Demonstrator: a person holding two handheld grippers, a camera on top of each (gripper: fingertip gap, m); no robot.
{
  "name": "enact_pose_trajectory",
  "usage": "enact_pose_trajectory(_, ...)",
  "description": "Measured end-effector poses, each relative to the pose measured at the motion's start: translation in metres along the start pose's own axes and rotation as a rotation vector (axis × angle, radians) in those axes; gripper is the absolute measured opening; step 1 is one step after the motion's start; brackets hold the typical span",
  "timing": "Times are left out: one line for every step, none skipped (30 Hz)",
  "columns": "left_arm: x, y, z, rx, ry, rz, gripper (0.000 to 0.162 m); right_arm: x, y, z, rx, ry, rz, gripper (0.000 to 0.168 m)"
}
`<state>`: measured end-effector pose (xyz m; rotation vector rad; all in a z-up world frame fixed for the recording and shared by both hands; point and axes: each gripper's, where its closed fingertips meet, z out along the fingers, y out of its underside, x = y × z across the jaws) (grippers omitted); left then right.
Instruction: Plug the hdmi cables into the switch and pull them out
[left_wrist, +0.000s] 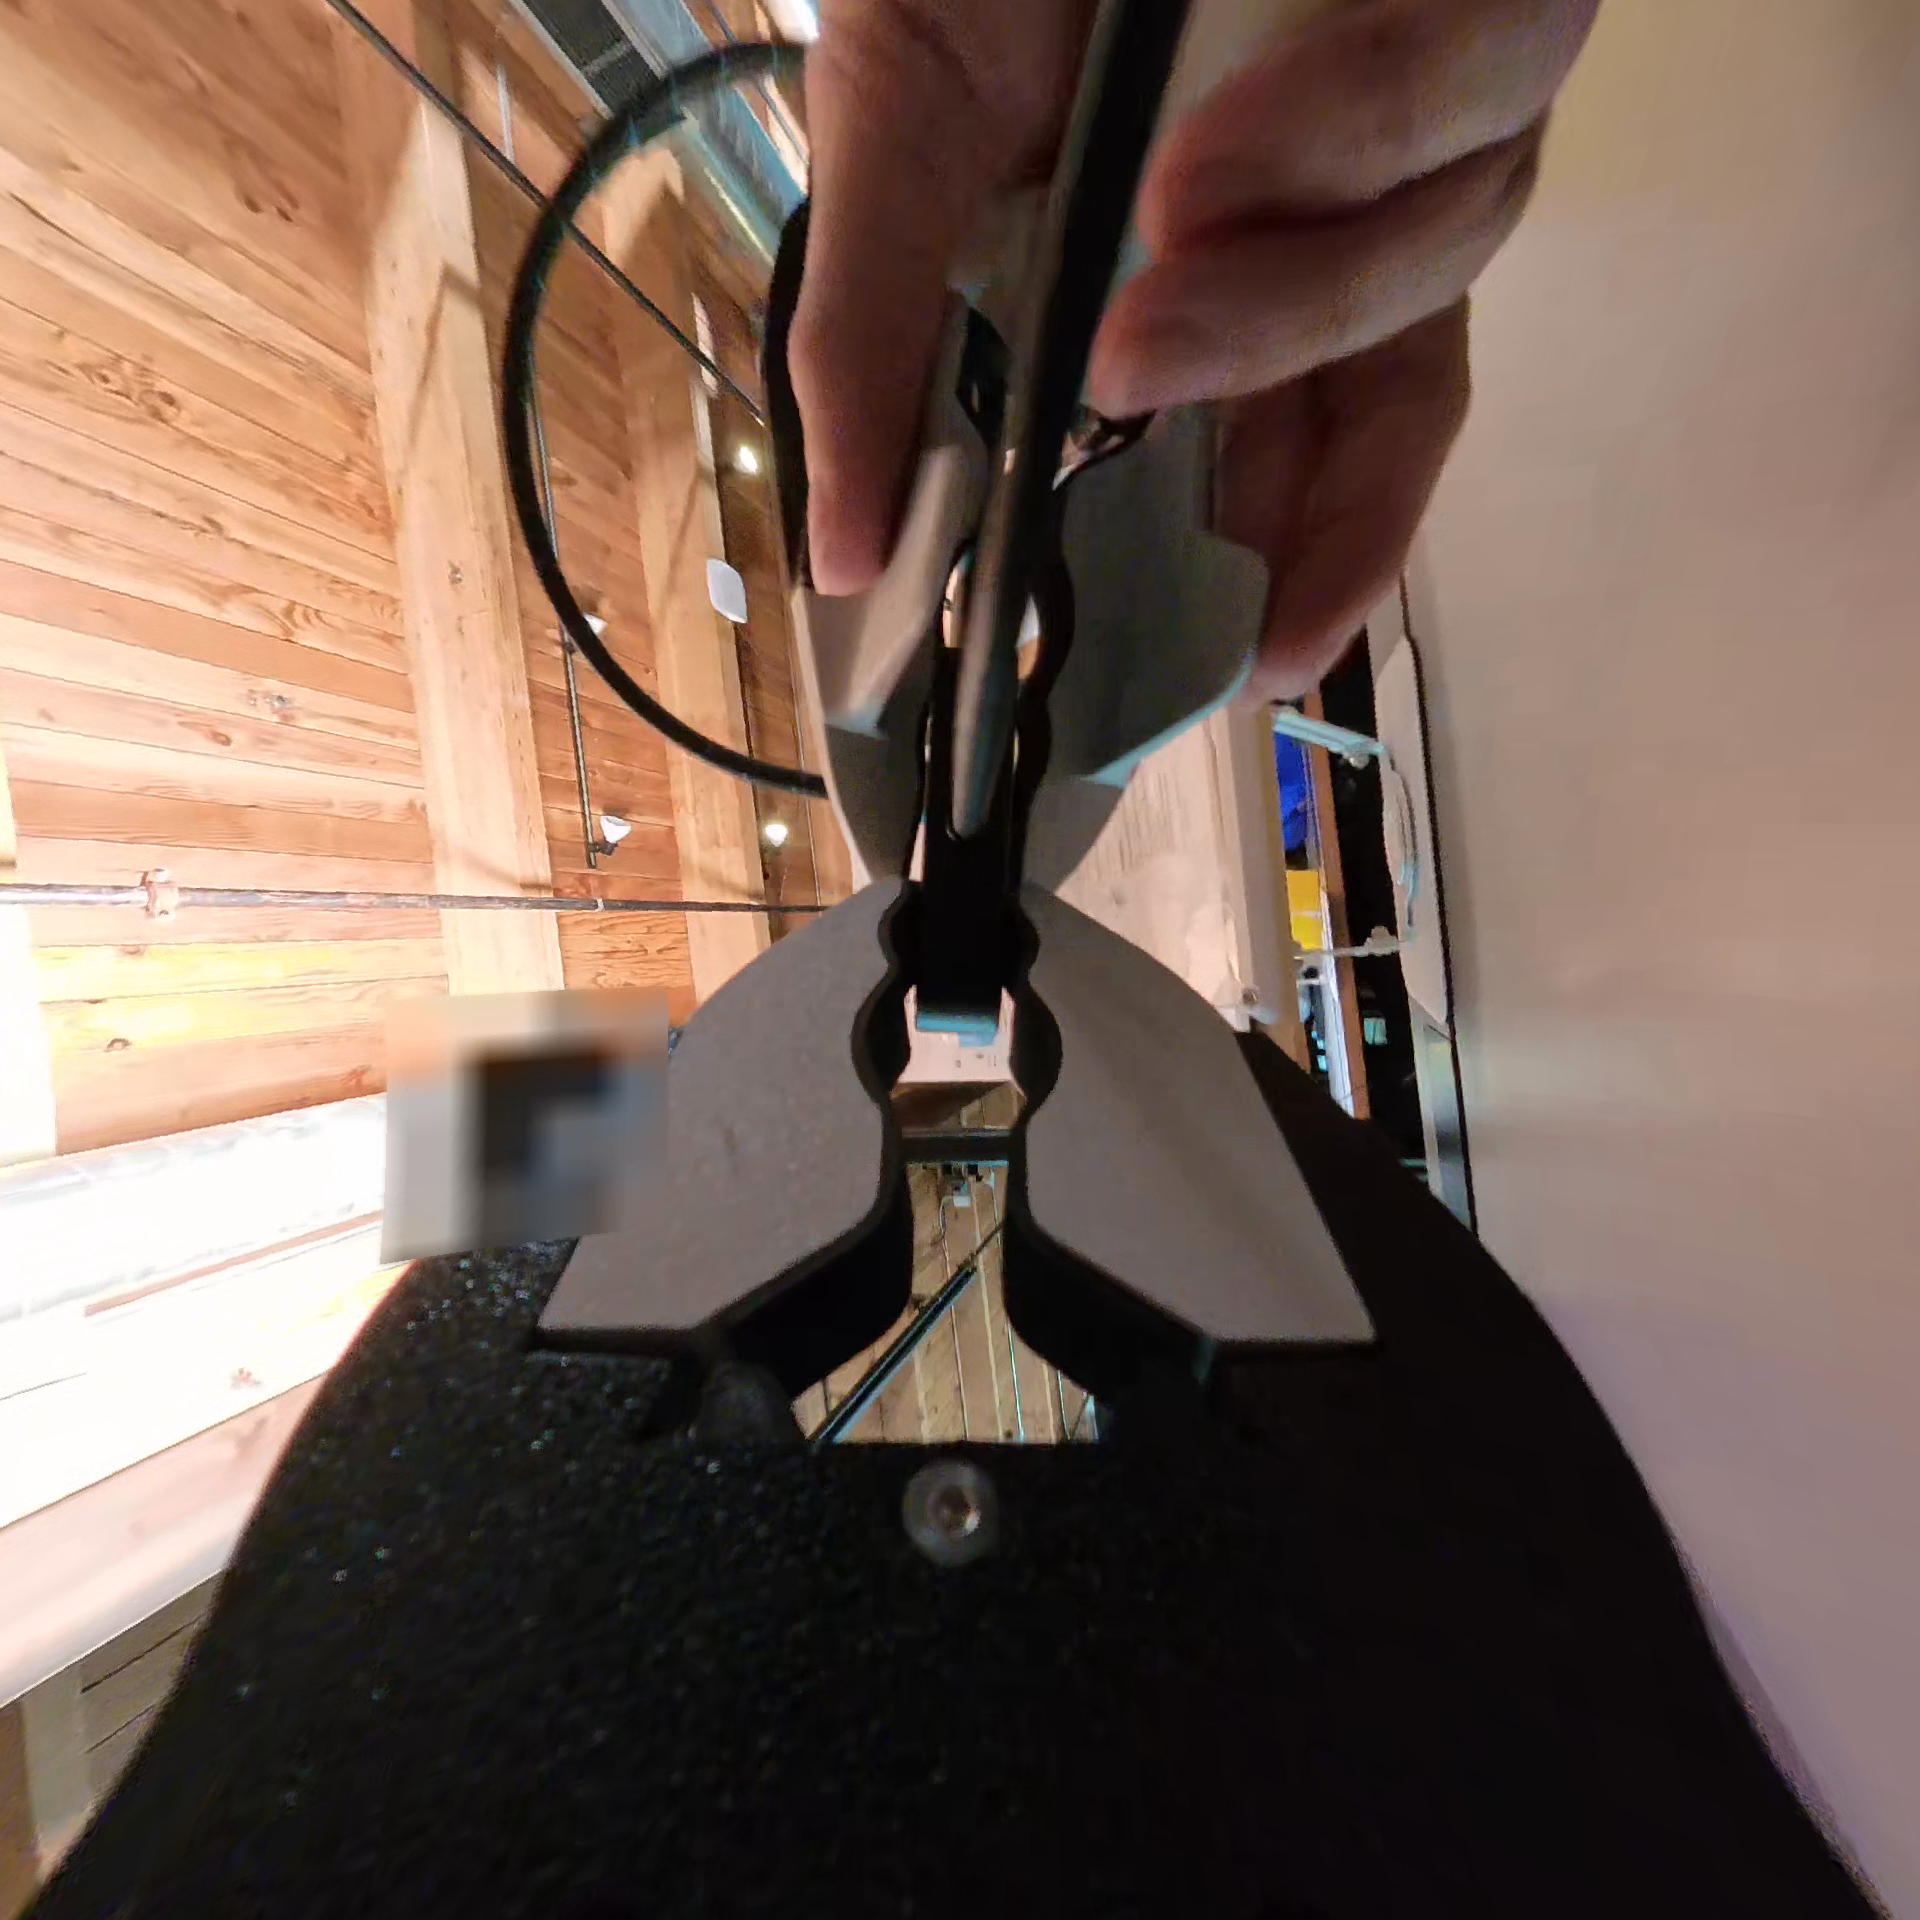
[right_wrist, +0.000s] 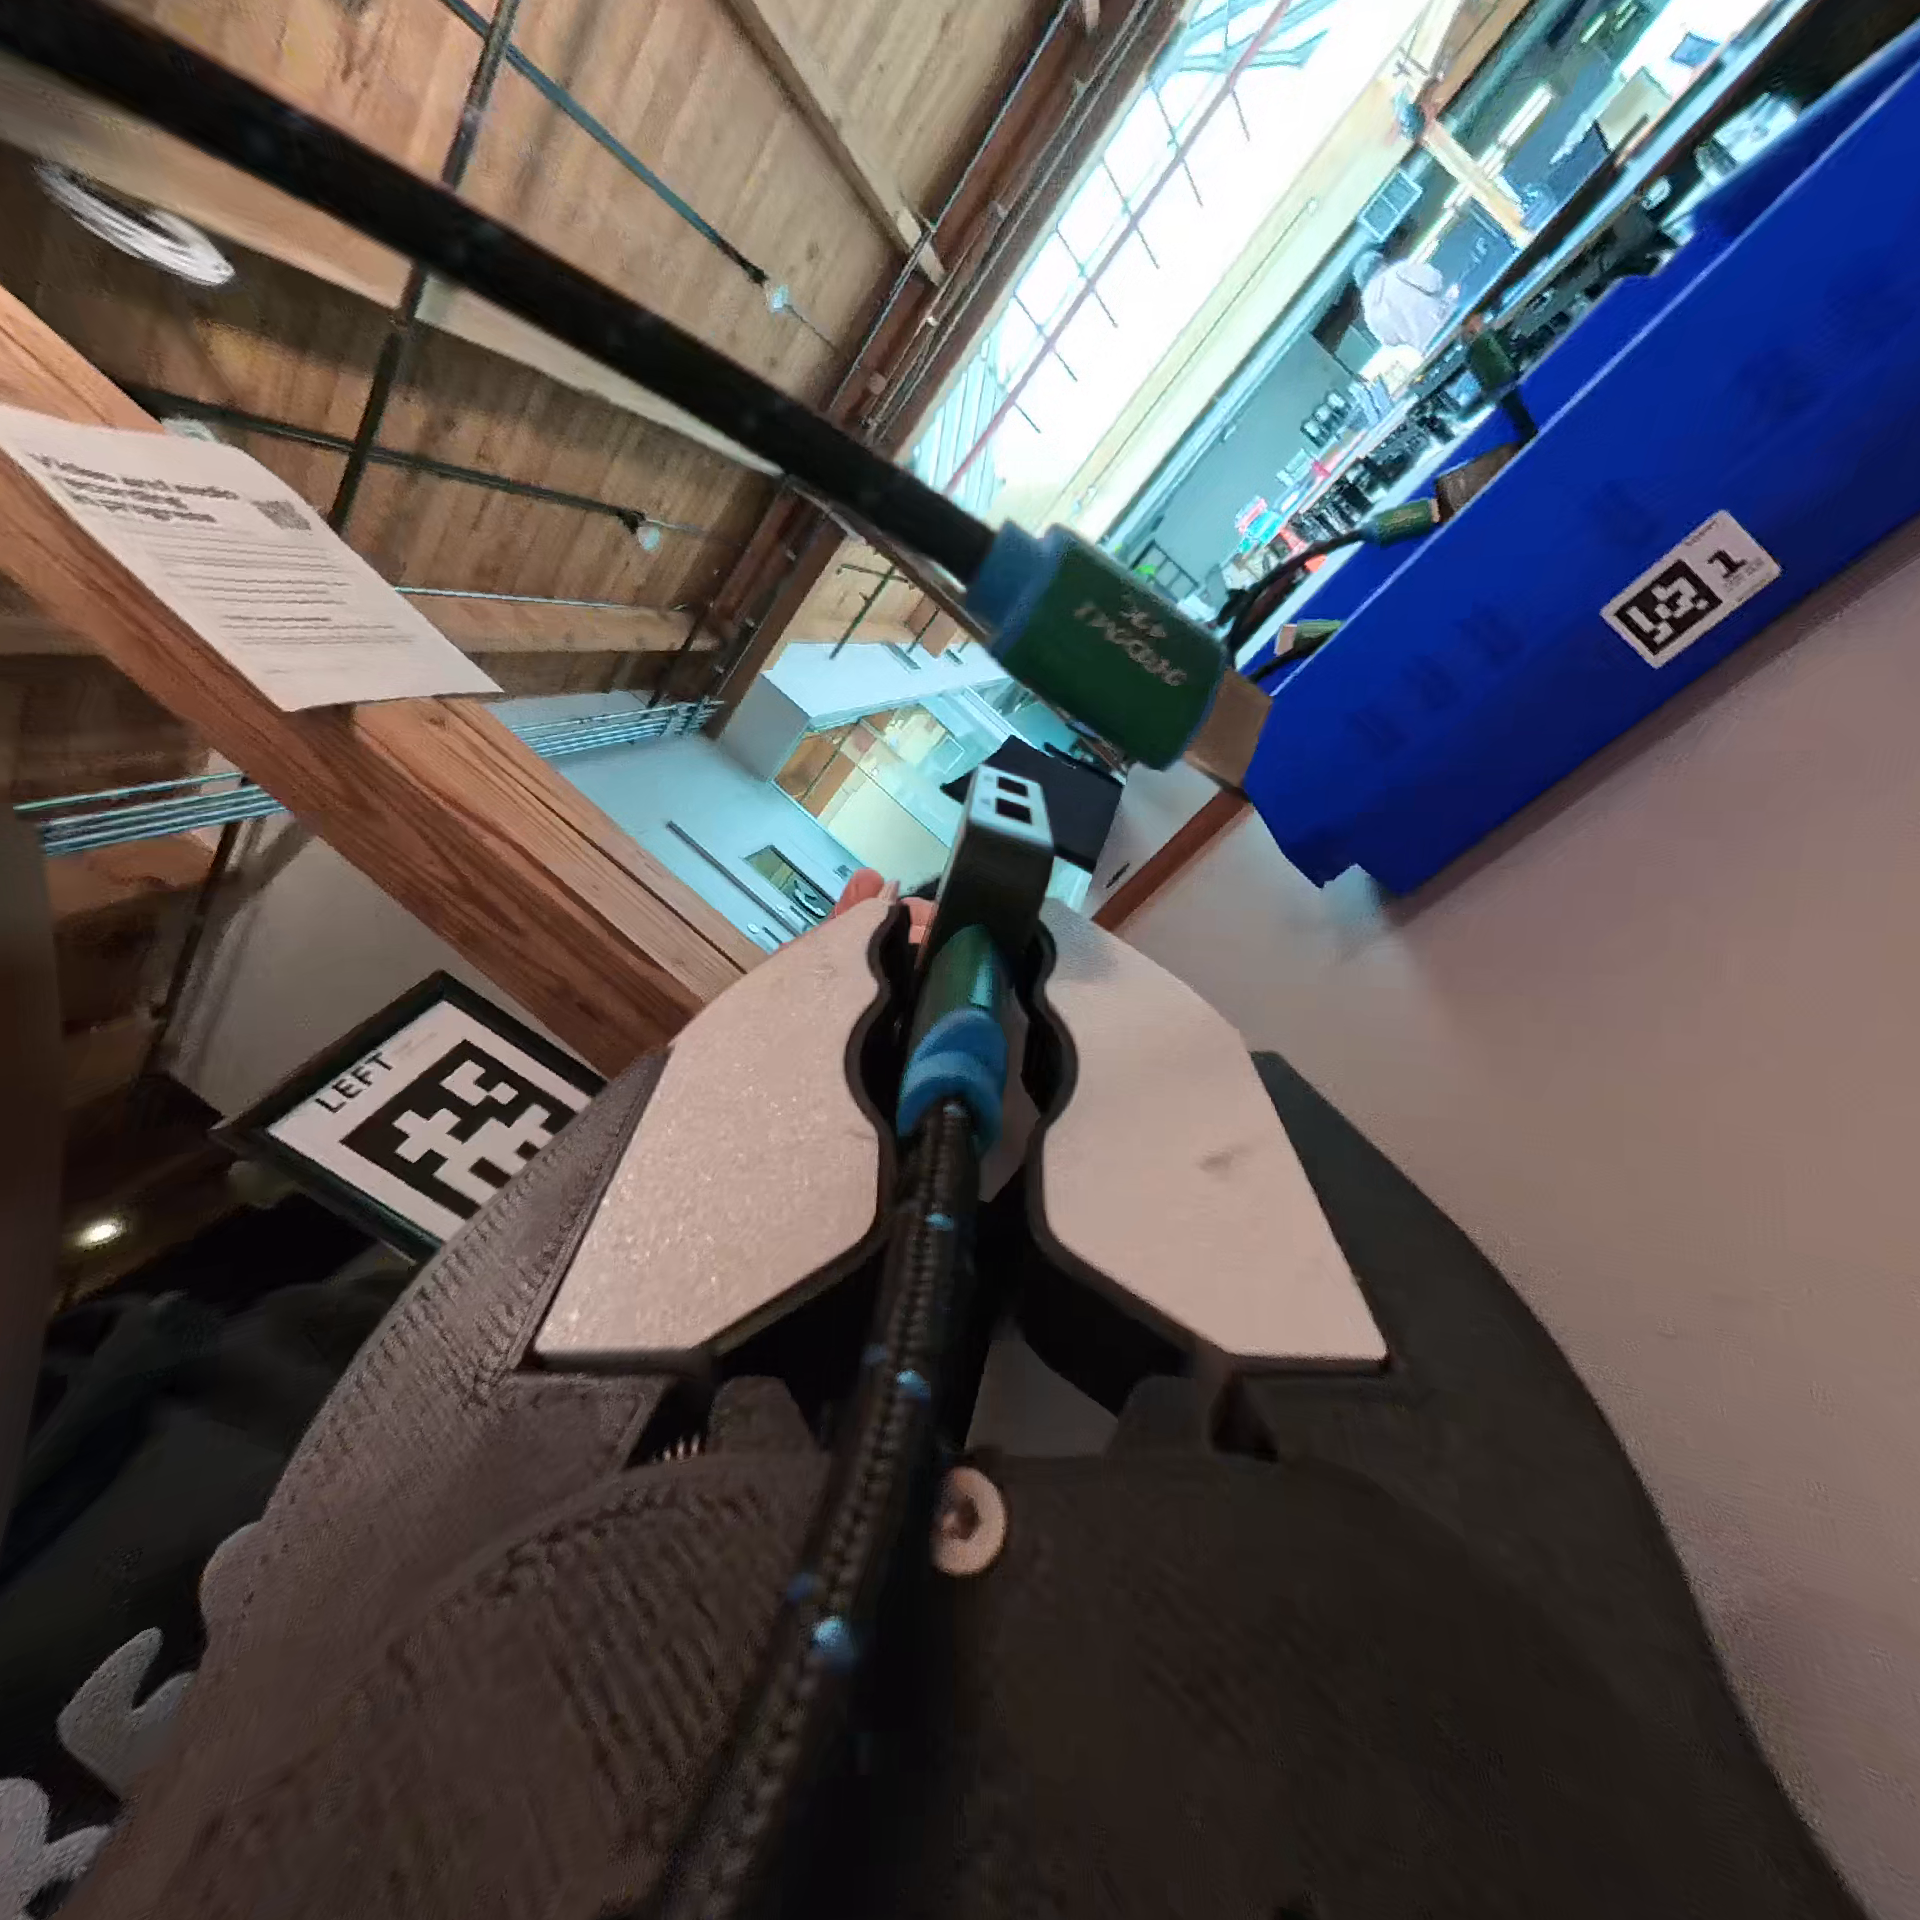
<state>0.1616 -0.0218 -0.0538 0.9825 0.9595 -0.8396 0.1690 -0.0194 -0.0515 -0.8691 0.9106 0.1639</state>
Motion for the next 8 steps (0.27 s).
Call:
enact_pose_trajectory(0.002, 0.002, 0.000, 0.000, 0.008, -0.006, 0.014, 0.003, 0.001, 0.001, -0.007, 0.014, -0.008, 0.017)
enact_pose_trajectory(0.005, 0.003, -0.001, 0.003, 0.027, -0.035, 0.015, 0.005, 0.003, 0.001, -0.023, 0.036, -0.034, 0.017)
enact_pose_trajectory(0.009, 0.003, -0.001, 0.007, 0.061, -0.097, 0.017, 0.006, 0.004, 0.001, -0.042, 0.063, -0.071, 0.016)
enact_pose_trajectory(0.014, 0.003, -0.002, 0.014, 0.112, -0.192, 0.022, 0.008, 0.003, 0.001, -0.049, 0.088, -0.113, 0.019)
enact_pose_trajectory(0.018, 0.003, -0.003, 0.028, 0.181, -0.319, 0.027, 0.010, 0.000, -0.001, -0.047, 0.119, -0.149, 0.014)
enact_pose_trajectory(0.022, 0.001, -0.006, 0.049, 0.259, -0.472, 0.030, 0.012, -0.002, -0.004, -0.045, 0.137, -0.172, 0.014)
enact_pose_trajectory(0.021, -0.002, -0.008, 0.078, 0.328, -0.637, 0.040, 0.011, -0.002, -0.006, -0.049, 0.121, -0.174, 0.014)
enact_pose_trajectory(0.017, -0.004, -0.011, 0.115, 0.374, -0.794, 0.053, 0.008, -0.001, -0.008, -0.053, 0.087, -0.155, 0.014)
